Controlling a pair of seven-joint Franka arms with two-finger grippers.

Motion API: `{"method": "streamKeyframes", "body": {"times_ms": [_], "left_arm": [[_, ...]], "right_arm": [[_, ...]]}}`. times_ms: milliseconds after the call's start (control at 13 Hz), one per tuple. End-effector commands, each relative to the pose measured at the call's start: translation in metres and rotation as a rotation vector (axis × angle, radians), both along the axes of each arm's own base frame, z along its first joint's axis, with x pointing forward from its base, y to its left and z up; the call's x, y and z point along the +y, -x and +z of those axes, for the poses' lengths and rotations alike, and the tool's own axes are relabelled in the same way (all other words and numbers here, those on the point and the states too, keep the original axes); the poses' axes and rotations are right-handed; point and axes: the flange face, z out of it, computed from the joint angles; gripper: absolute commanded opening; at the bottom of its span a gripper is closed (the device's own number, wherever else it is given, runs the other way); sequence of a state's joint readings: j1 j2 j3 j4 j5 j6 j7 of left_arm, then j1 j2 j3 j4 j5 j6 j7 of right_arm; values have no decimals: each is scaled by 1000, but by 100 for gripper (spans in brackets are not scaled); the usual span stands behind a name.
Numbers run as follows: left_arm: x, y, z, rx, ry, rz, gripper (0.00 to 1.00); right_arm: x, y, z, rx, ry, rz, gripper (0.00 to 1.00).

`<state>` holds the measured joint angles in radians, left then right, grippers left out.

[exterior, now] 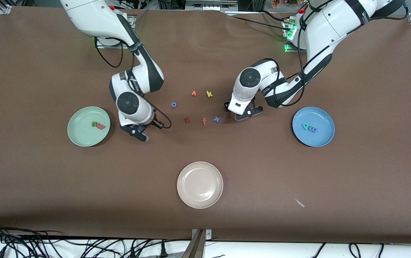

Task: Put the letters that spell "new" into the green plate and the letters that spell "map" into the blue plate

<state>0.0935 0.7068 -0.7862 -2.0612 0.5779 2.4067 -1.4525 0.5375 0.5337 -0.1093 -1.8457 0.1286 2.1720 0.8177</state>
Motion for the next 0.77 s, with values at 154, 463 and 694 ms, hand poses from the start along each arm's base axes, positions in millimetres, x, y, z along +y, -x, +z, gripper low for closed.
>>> {"method": "streamKeyframes", "body": {"times_ms": [154, 463, 694], "left_arm": [[-6, 0, -4, -1, 8, 53, 72], [-12, 8, -7, 8, 4, 72, 67], [-12, 8, -8, 11, 2, 73, 63]], "right_arm": [[-99, -17, 37, 106, 29, 214, 0], [-212, -18, 36, 178, 8, 352, 1], [-252, -19, 27, 200, -3, 337, 68]]}}
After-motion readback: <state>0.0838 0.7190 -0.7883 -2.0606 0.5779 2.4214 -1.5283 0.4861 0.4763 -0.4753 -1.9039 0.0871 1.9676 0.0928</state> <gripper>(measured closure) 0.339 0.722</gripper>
